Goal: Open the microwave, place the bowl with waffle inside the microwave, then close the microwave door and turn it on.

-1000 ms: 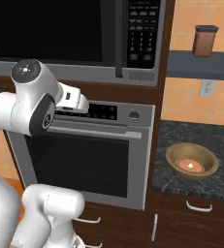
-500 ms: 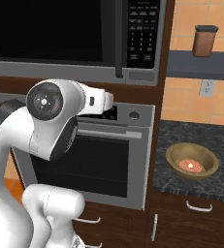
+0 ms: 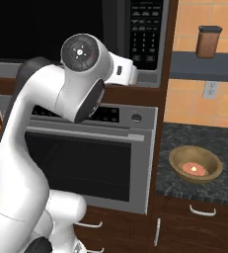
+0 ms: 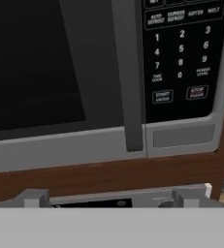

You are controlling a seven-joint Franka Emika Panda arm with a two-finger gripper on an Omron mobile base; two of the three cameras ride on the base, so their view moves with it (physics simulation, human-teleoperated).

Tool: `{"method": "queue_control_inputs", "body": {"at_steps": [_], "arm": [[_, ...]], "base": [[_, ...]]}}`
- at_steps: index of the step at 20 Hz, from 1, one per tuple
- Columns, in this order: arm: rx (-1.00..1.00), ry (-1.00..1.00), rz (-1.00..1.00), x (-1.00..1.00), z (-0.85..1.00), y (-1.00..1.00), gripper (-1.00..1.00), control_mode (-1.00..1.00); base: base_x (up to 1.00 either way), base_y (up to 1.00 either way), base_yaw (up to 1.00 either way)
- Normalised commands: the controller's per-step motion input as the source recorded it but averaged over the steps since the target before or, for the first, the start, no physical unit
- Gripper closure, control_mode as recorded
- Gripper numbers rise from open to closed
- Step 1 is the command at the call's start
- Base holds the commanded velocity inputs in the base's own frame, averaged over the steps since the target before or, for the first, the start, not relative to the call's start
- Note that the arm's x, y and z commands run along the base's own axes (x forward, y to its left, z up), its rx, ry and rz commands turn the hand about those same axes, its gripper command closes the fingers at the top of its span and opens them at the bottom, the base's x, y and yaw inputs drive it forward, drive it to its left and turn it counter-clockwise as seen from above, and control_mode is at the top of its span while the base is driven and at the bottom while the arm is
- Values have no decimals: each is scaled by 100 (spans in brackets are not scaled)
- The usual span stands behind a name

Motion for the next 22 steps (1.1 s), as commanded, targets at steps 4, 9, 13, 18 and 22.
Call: {"method": "queue_control_inputs", "body": {"at_steps": [4, 9, 13, 18, 22], "arm": [[0, 0, 0, 41, 3, 1, -100, -100], [0, -1, 0, 44, 0, 0, -100, -100], [0, -11, -2, 43, 0, 0, -100, -100], [2, -9, -3, 43, -1, -19, -100, -100], [4, -2, -1, 36, -1, -29, -100, -100]], "base": [[0, 0, 0], [0, 0, 0], [0, 0, 0], [0, 0, 0], [0, 0, 0]]}}
